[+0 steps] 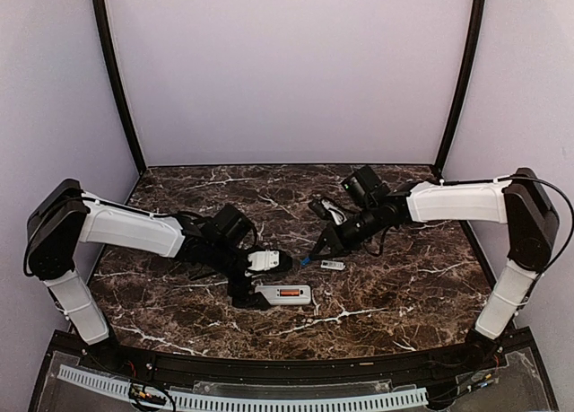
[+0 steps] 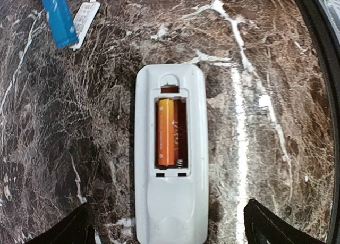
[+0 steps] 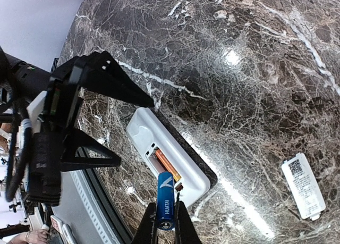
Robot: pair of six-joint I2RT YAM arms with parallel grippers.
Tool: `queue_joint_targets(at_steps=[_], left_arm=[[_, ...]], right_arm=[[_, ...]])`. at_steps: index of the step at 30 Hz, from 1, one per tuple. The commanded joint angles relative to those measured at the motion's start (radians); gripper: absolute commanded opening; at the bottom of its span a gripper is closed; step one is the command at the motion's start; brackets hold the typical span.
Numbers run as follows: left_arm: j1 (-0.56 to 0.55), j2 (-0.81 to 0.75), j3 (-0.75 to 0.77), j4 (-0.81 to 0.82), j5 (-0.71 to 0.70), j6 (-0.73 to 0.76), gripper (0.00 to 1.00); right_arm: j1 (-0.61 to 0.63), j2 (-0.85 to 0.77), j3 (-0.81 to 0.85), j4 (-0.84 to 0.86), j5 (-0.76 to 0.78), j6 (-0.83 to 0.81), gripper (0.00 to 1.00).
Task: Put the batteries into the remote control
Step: Adjust the remote control without the battery cover at the center of the board.
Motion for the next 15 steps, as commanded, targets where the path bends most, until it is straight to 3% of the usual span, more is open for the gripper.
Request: queue_joint_targets(at_steps=[1,8,15], left_arm=[[-0.014,0.043,0.026,0.012,-0.073,-0.036,0.96],[-0.016,0.075,0.049,0.012,-0.099,-0.042,0.95],[-0.076,0.099,0.036,-0.003,-0.11,-0.005,0.79]], right_arm=[[-0.003,-0.073,-0.064,0.085,0.006,0.068,0.0],[0.004,-0.104,-0.123,0.136,0.013,0.136,0.0],[0.007,-0.159,-0.162,0.099,0.033,0.125,0.0]])
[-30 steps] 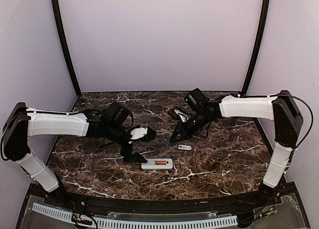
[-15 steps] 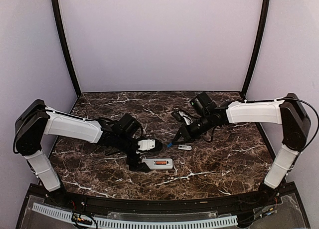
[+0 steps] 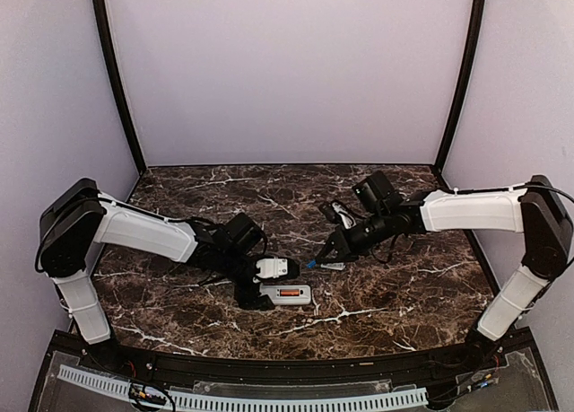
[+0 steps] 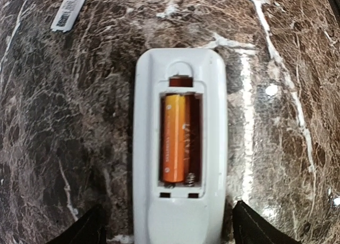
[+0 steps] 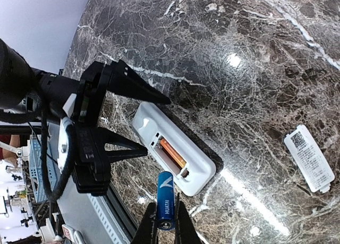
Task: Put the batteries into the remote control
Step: Adjust the remote control without the battery cover at the center of the board.
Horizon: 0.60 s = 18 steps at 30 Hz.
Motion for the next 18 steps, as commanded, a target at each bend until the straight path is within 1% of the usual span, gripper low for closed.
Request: queue_joint_targets(at_steps=[1,3,6,9,14,18], left_arm=[[-0.055,0.006,-0.006,-0.018,-0.012,0.022,0.78],[-0.065,0.014,-0.01,-0.004,-0.015,-0.004,0.73],[-0.07,0.025,-0.02,0.006,0.0,-0.053,0.62],[-0.079,0.026,-0.031,0.016,-0.003,-0.084,0.57],[-0.088,0.024,-0.032,0.033,-0.049,-0.188,0.54],[-0.095,0.011,-0.045,0.044,-0.068,-0.233,0.55]], right_arm=[[0.007,-0.05,-0.022,-0.002,0.025,0.0,0.0],[0.007,-0.062,-0.024,-0.009,0.029,-0.004,0.0],[0.006,-0.088,-0.034,-0.009,0.044,-0.009,0.0],[0.005,-0.107,-0.049,-0.01,0.063,-0.017,0.0],[0.002,-0.12,-0.06,-0.002,0.065,-0.03,0.0],[-0.006,-0.109,-0.074,0.016,0.05,-0.038,0.0]])
